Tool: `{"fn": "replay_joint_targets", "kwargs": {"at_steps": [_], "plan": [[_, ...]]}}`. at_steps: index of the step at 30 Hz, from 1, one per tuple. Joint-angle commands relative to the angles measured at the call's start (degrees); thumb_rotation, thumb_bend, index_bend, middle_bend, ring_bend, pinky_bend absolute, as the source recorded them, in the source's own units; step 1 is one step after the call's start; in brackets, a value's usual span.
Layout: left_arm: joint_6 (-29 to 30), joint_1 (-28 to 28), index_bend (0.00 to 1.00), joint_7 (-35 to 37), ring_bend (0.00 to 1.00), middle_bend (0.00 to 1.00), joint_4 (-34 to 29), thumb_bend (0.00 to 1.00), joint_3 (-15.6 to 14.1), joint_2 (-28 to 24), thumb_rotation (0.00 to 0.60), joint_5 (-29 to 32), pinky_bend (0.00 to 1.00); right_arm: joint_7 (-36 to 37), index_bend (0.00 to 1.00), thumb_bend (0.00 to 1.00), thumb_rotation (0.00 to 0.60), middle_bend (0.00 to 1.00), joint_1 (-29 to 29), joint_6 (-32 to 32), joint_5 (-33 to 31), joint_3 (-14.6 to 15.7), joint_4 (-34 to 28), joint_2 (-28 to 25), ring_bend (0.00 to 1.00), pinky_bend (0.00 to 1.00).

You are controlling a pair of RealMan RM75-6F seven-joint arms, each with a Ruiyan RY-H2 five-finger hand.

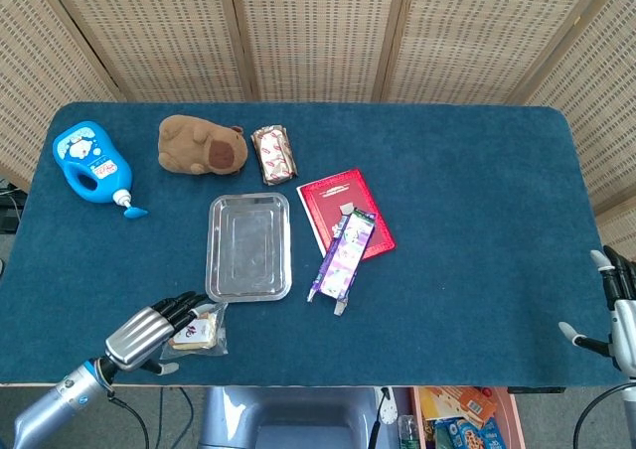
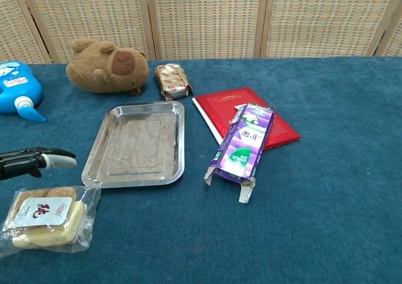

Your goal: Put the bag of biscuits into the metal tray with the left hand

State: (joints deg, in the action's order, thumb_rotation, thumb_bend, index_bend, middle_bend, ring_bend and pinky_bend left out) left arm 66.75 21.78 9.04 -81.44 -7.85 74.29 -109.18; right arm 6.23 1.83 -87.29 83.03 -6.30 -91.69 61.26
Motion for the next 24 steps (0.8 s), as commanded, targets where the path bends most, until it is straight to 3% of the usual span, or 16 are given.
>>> {"fn": "replay_joint_targets", "kwargs": {"at_steps": [1, 6, 13, 20, 24], "plan": [[-1.7, 0.5, 0.04, -2.1, 0.01, 0.02, 1.5, 0.0, -0.2, 1.9, 0.6, 1.9, 0.21, 0.1, 0.0, 0.0, 0.6, 0.0, 0.0, 0.0, -0.1, -0.1, 0.1, 0.0, 0.0, 0.0], [-2.5, 0.6, 0.1, -3.9, 0.06, 0.08, 4.1, 0.0, 0.1, 4.7, 0.6, 3.9, 0.25, 0.5, 0.0, 0.0, 0.6, 0.0, 0.1, 0.4, -0.2, -0.1, 0.2, -0.1, 0.0, 0.0], [-0.8, 0.1, 0.42, -5.4, 0.32, 0.39, 6.5, 0.0, 1.1, 8.5, 0.6, 6.3, 0.46, 0.8, 0.0, 0.0, 0.6, 0.0, 0.1, 0.4, -0.5, -0.2, 0.3, -0.1, 0.0, 0.0], [3.6, 0.2, 0.45, -2.9, 0.35, 0.42, 3.2, 0.0, 2.4, 4.8, 0.6, 7.3, 0.47, 0.9, 0.0, 0.0, 0.6, 0.0, 0.2, 0.6, -0.5, -0.2, 0.4, -0.1, 0.0, 0.0], [4.5, 2.6, 0.45, -2.4, 0.35, 0.42, 0.4, 0.0, 7.2, 1.3, 0.6, 10.1, 0.47, 0.9, 0.0, 0.0, 0.6, 0.0, 0.2, 0.7, -0.5, -0.2, 0.4, -0.1, 0.0, 0.0]]}}
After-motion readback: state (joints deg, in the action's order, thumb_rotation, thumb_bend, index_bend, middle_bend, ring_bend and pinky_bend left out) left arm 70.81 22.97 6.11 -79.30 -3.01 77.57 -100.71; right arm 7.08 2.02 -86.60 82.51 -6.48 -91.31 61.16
